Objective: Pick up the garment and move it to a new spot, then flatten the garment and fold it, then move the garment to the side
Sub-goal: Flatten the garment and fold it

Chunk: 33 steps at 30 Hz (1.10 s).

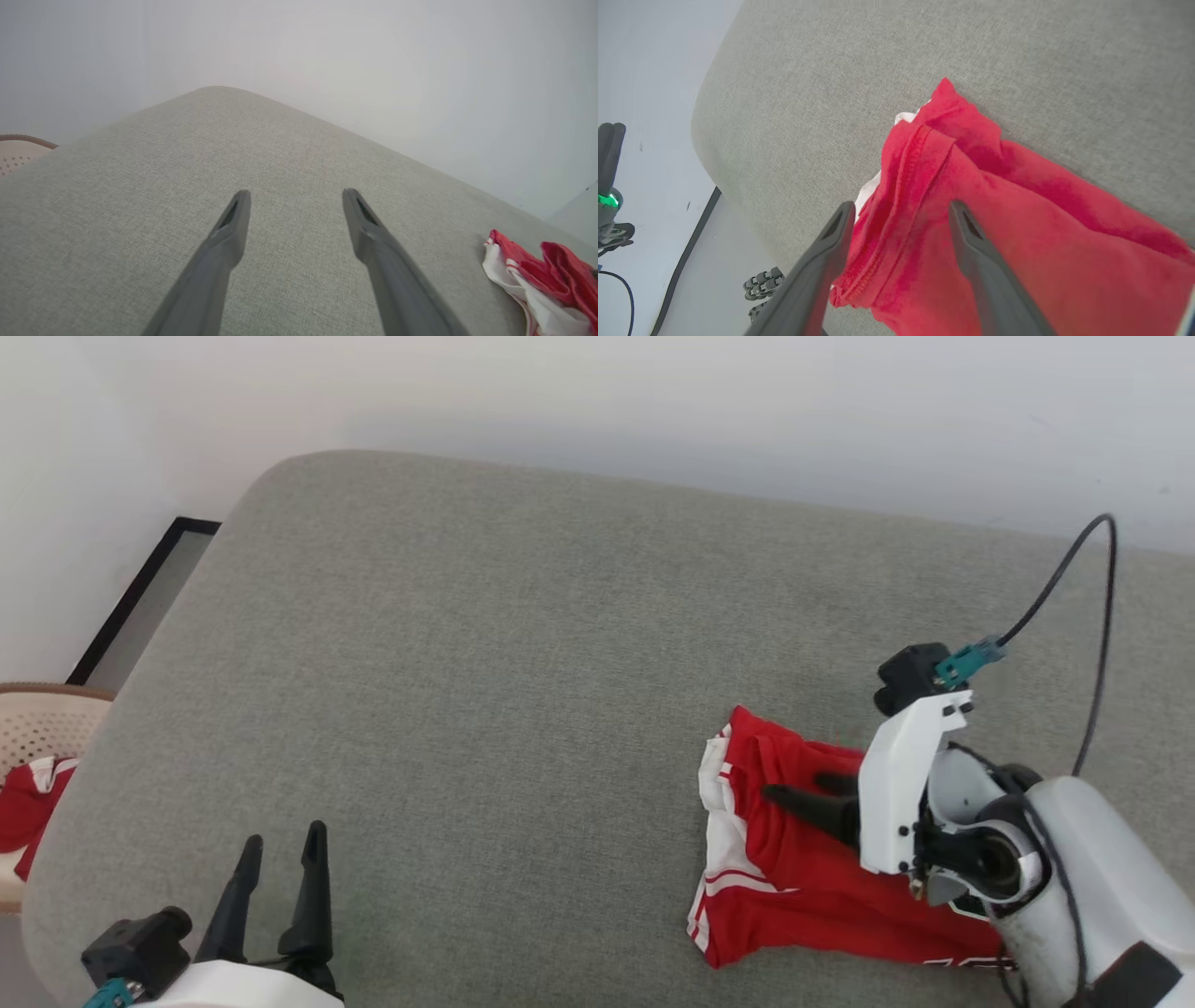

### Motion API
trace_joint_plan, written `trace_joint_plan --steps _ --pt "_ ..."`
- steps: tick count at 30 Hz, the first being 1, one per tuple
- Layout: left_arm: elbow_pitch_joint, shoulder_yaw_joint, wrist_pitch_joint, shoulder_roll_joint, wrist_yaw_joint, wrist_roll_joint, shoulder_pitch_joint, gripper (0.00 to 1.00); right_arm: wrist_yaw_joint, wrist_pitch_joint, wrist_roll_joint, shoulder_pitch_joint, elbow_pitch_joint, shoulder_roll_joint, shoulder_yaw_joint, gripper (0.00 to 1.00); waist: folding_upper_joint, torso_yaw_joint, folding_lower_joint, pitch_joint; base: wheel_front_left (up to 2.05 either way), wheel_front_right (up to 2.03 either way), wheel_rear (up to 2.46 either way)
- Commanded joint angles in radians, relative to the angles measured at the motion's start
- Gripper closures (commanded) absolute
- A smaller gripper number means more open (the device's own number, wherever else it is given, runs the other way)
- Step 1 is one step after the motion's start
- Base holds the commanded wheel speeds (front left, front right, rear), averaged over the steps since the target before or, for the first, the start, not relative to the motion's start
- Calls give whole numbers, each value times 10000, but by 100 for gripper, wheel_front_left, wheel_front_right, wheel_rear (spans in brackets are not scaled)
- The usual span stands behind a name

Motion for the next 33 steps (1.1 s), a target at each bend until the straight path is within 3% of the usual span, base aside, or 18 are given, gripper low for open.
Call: trace_joint_plan --steps 1,9,17,33 --pt "-42 73 -50 62 -33 -45 31 0 0 -101 106 -91 -98 -97 85 0 0 -88 0 -39 0 0 0" --pt "-224 355 -50 117 -33 3 307 0 0 -1076 456 312 -1169 -1020 -199 0 0 -671 0 -241 0 0 0" --pt "-407 604 -48 165 -33 13 610 0 0 -2856 147 1230 -2151 -2060 -798 0 0 -1433 0 -442 0 0 0" --pt "-625 957 -48 376 -34 666 1046 0 0 -7259 -1228 3100 -2130 -2689 -1252 0 0 -2503 0 -1077 0 0 0"
